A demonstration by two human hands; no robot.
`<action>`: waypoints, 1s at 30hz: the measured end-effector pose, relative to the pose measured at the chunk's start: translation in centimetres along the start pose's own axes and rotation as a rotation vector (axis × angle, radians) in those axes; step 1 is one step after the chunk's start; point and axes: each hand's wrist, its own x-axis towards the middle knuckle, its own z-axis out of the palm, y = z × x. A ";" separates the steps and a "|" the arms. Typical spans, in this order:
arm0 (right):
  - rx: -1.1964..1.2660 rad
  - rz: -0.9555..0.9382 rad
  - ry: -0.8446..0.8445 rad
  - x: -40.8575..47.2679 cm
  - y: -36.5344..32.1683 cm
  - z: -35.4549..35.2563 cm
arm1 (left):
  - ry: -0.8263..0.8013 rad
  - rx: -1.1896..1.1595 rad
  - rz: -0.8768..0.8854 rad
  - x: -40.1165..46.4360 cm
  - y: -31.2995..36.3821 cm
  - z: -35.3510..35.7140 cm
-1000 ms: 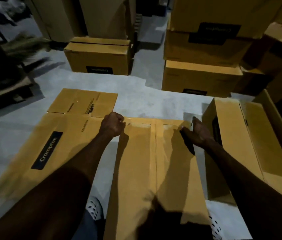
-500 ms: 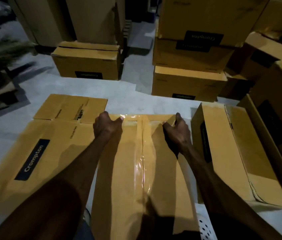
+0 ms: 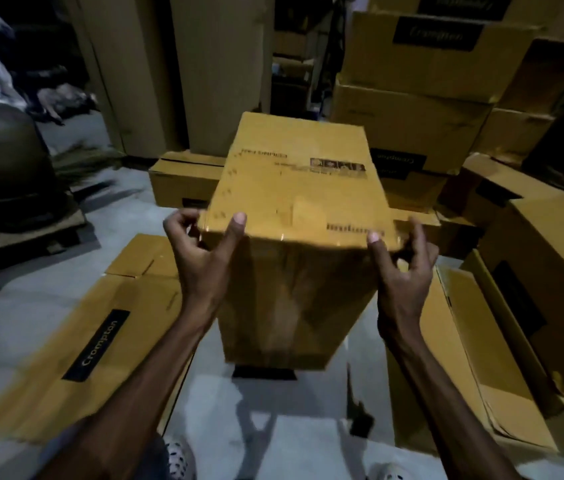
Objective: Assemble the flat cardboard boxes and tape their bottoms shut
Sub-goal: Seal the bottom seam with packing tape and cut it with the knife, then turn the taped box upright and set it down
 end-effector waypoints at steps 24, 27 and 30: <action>-0.249 0.307 -0.356 -17.1 7.5 -6.7 | -0.170 0.677 -0.300 -15.8 -7.7 -6.8; -0.232 0.374 -0.403 -19.8 9.4 -7.5 | -0.277 0.629 -0.381 -18.5 -9.8 -9.1; -0.281 0.407 -0.487 -19.2 11.6 -7.3 | -0.344 0.607 -0.493 -18.5 -11.7 -10.0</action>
